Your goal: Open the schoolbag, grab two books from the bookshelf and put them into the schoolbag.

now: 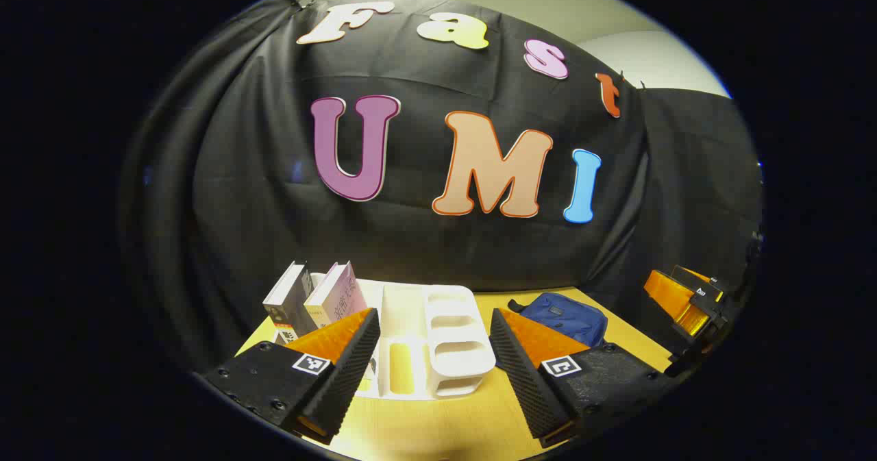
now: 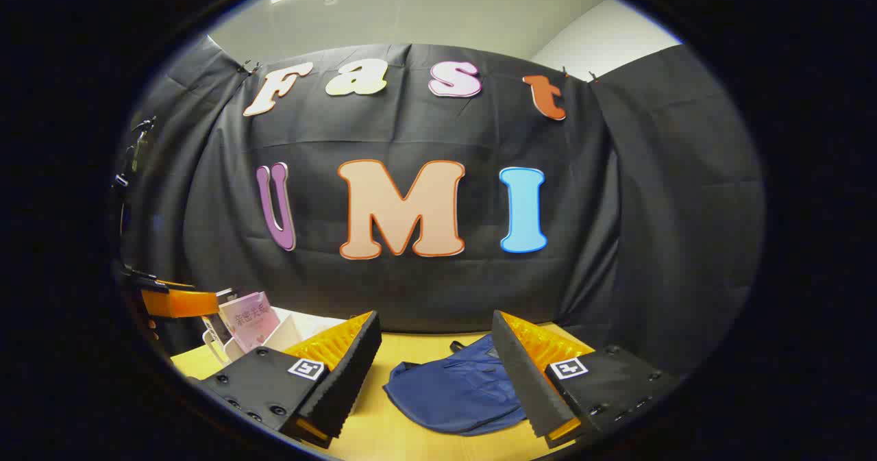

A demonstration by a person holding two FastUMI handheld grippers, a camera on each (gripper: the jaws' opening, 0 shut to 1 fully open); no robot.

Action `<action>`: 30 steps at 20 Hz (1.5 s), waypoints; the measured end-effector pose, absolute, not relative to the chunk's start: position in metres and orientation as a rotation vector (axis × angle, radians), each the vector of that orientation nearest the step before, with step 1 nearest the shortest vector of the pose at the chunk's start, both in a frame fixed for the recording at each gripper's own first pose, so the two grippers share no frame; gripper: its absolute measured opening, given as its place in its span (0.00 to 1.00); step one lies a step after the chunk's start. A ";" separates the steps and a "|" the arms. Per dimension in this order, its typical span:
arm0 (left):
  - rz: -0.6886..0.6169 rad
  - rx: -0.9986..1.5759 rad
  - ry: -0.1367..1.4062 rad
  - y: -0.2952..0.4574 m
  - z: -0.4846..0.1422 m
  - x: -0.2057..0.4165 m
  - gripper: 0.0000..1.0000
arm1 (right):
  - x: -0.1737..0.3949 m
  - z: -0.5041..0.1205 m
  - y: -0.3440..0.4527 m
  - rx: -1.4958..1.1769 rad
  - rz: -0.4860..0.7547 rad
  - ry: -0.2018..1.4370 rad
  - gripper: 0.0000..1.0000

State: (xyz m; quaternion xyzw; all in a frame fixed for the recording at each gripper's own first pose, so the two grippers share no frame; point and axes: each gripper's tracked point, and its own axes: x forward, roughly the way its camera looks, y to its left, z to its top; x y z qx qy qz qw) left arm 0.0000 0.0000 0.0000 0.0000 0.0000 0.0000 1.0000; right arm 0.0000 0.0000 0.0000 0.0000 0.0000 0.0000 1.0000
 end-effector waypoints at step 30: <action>0.236 0.013 0.019 0.015 -0.006 0.005 0.95 | 0.024 -0.169 -0.106 -0.682 0.039 0.216 0.98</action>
